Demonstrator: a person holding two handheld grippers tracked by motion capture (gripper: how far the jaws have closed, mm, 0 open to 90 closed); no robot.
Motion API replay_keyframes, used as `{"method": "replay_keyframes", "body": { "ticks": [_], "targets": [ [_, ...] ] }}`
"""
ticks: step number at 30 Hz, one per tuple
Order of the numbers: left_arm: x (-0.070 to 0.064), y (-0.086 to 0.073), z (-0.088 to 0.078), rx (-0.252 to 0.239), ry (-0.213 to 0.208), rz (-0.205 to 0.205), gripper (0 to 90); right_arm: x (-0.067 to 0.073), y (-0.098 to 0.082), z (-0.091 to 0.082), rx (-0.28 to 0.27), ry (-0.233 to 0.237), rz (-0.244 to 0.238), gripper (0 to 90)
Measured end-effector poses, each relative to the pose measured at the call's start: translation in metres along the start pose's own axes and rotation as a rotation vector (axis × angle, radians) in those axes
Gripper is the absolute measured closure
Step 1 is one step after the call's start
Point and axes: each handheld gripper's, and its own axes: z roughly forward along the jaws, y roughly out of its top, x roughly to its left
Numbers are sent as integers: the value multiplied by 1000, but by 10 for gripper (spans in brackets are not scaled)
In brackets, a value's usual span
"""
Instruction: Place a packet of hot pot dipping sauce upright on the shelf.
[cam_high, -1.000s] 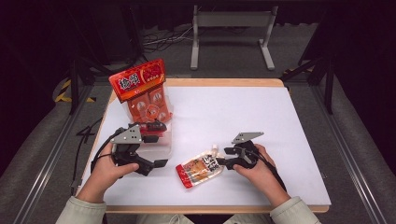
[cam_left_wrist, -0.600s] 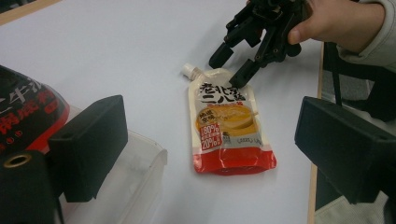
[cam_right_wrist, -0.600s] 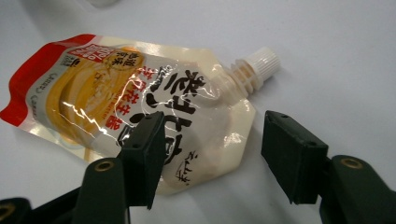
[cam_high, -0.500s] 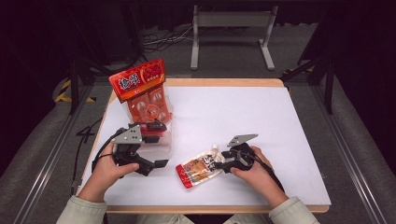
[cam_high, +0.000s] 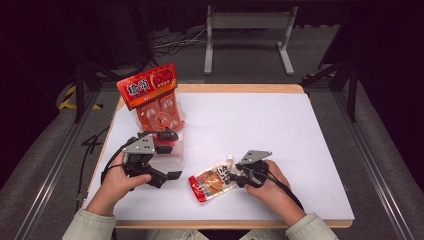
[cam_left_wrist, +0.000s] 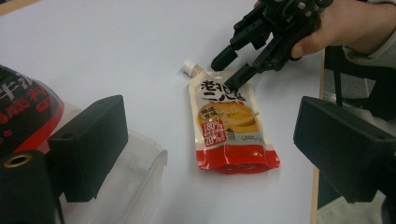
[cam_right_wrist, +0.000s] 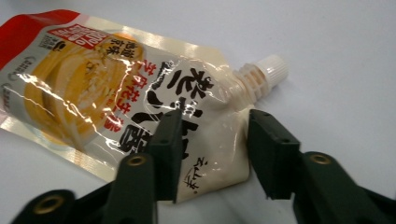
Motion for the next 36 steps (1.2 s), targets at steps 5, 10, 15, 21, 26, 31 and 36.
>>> {"method": "replay_keyframes", "body": {
  "ticks": [5, 10, 15, 21, 26, 31, 36],
  "targets": [
    [-1, 1, 2, 4, -2, 4, 110, 2, -1, 0, -11, -14, -8, 701],
    [0, 0, 2, 1, 2, 0, 110, 0, -1, 0, -19, -13, -9, 829],
    [0, -1, 2, 5, 4, 0, 110, 1, 0, 0, -14, -18, -17, 900],
    [0, -1, 4, 13, -1, 0, 110, -1, 3, -1, -19, -1, 13, 900],
    [-2, 0, 10, 16, -8, -6, 104, -2, 9, -10, -65, 9, 16, 900],
    [-2, 1, 15, 17, -4, -9, 89, 1, 16, -19, -108, 11, 9, 900],
    [-4, 3, 20, 11, -9, -10, 72, 3, 25, -30, -159, 5, -13, 900]
  ]
}}
